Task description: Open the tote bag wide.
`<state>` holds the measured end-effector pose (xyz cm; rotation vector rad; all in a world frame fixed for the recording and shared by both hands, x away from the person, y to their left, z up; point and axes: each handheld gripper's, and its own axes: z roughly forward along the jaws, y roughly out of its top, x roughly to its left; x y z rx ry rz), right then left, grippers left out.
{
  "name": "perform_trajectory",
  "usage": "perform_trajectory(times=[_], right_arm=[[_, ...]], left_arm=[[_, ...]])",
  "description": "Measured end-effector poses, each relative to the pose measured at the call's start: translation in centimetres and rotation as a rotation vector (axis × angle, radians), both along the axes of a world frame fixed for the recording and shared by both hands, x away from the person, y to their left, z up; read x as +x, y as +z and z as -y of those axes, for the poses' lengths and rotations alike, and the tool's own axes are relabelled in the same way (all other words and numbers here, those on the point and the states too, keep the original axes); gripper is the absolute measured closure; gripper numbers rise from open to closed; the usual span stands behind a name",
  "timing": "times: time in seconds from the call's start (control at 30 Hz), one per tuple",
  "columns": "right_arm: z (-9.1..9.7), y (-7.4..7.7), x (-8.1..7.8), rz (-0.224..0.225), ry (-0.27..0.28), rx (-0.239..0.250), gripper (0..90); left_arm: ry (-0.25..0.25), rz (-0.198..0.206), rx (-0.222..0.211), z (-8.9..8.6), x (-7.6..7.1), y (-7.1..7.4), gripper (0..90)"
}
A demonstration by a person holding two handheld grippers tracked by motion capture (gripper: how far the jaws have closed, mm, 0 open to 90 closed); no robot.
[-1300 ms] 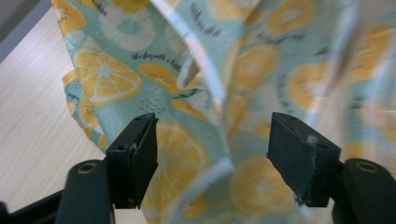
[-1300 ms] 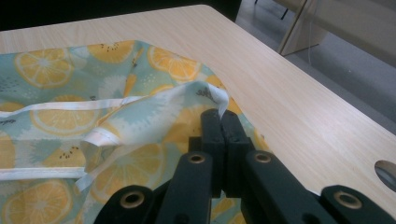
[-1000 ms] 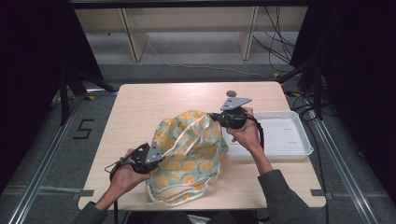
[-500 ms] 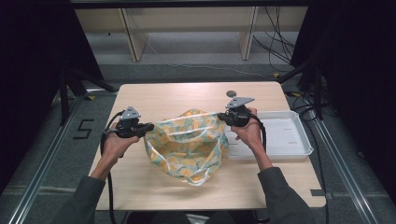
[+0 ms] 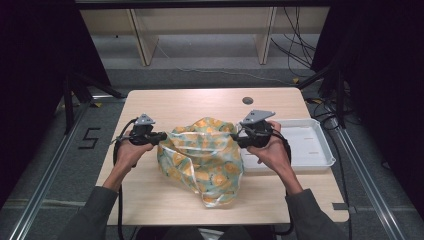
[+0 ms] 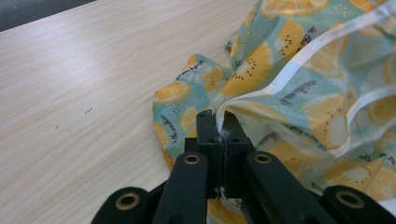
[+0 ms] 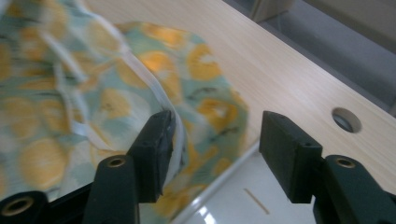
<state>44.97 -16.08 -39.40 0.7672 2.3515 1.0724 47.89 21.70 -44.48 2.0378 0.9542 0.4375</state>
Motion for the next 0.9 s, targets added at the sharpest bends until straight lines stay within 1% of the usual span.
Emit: perform_trajectory(times=[0.03, 0.07, 0.1, 0.13, 0.17, 0.2, 0.23, 0.27, 0.3, 0.33, 0.37, 0.4, 0.43, 0.47, 0.5, 0.53, 0.57, 0.6, 0.63, 0.67, 0.7, 0.73, 0.77, 0.8, 0.83, 0.87, 0.9], right_arm=[[0.0, 0.0, 0.0, 0.000, 0.000, 0.000, 44.1], [-0.3, 0.3, -0.9, 0.024, 0.025, 0.009, 43.9], [-0.8, 0.4, -2.1, 0.025, 0.048, 0.009, 43.7], [-1.7, 0.4, -3.7, 0.042, 0.088, -0.019, 43.3], [-1.7, 0.4, -3.7, 0.042, 0.088, -0.019, 43.3], [-2.5, 0.1, -5.0, 0.033, 0.127, -0.034, 42.4], [-3.0, 0.0, -5.9, 0.012, 0.156, -0.048, 41.6], [-3.0, 0.0, -5.9, 0.012, 0.156, -0.048, 41.6], [-3.4, -0.2, -6.4, 0.004, 0.158, -0.047, 41.2], [-4.2, -0.9, -7.2, 0.002, 0.187, -0.085, 39.2], [-4.2, -0.9, -7.2, 0.002, 0.187, -0.085, 39.2], [-4.7, -1.8, -7.2, 0.019, 0.191, -0.119, 38.5], [-4.9, -2.1, -7.2, 0.004, 0.180, -0.130, 37.6], [-4.9, -2.1, -7.2, 0.004, 0.180, -0.130, 37.6], [-5.0, -2.6, -6.9, 0.000, 0.175, -0.146, 36.9], [-5.1, -3.2, -6.6, -0.002, 0.164, -0.145, 35.5], [-5.0, -3.7, -6.3, -0.016, 0.165, -0.152, 34.2], [-5.0, -4.0, -6.0, -0.016, 0.160, -0.164, 33.0], [-5.0, -4.6, -5.8, -0.007, 0.159, -0.190, 32.0], [-5.0, -5.3, -5.5, -0.012, 0.148, -0.225, 30.5], [-5.0, -5.3, -5.5, -0.012, 0.148, -0.225, 30.5], [-5.1, -5.5, -5.5, -0.006, 0.134, -0.243, 29.9], [-5.3, -5.9, -5.3, 0.012, 0.134, -0.275, 30.4], [-5.4, -6.2, -5.2, 0.023, 0.128, -0.296, 31.6], [-5.5, -6.4, -5.1, 0.032, 0.123, -0.305, 34.6], [-5.5, -6.7, -4.7, 0.040, 0.140, -0.329, 52.5], [-5.5, -6.7, -4.7, 0.040, 0.140, -0.329, 52.5]], left_arm=[[-0.005, -0.004, 0.001, 0.0, 0.0, 0.1, 88.8], [-0.001, 0.001, -0.004, 0.1, 0.0, 0.1, 88.8], [-0.005, -0.002, -0.001, 0.1, 0.0, 0.2, 88.8], [-0.011, -0.006, -0.001, 0.2, 0.0, 0.3, 88.7], [-0.011, -0.006, -0.001, 0.2, 0.0, 0.3, 88.7], [-0.008, 0.005, -0.005, 0.3, 0.0, 0.3, 88.7], [-0.012, 0.004, -0.006, 0.3, -0.1, 0.5, 88.7], [-0.012, 0.004, -0.006, 0.3, -0.1, 0.5, 88.7], [-0.013, 0.002, -0.006, 0.3, -0.1, 0.5, 88.7], [-0.015, -0.001, -0.002, 0.3, -0.1, 0.5, 88.6], [-0.012, 0.005, -0.008, 0.3, -0.1, 0.5, 88.6], [-0.020, -0.006, -0.001, 0.2, -0.1, 0.6, 88.6], [-0.007, 0.004, -0.013, 0.2, -0.2, 0.5, 88.6], [-0.007, 0.004, -0.013, 0.2, -0.2, 0.5, 88.5], [-0.015, 0.002, -0.007, 0.1, -0.3, 0.6, 88.5], [-0.018, 0.001, -0.003, 0.0, -0.3, 0.7, 88.6], [-0.024, -0.003, -0.002, 0.0, -0.3, 0.7, 88.5], [-0.019, -0.005, -0.006, 0.0, -0.4, 0.7, 88.5], [-0.019, -0.005, -0.007, -0.1, -0.4, 0.7, 88.5], [-0.025, -0.008, -0.008, -0.2, -0.4, 0.7, 88.5], [-0.025, -0.008, -0.008, -0.2, -0.4, 0.7, 88.5], [-0.018, 0.000, -0.010, -0.2, -0.4, 0.7, 88.5], [-0.016, -0.005, -0.010, -0.2, -0.5, 0.7, 88.4], [-0.016, -0.003, -0.010, -0.3, -0.5, 0.7, 88.4], [-0.014, -0.001, -0.013, -0.2, -0.5, 0.7, 88.4], [-0.013, -0.003, -0.012, -0.3, -0.5, 0.7, 88.3], [-0.019, -0.001, -0.007, -0.3, -0.5, 0.7, 88.3]])
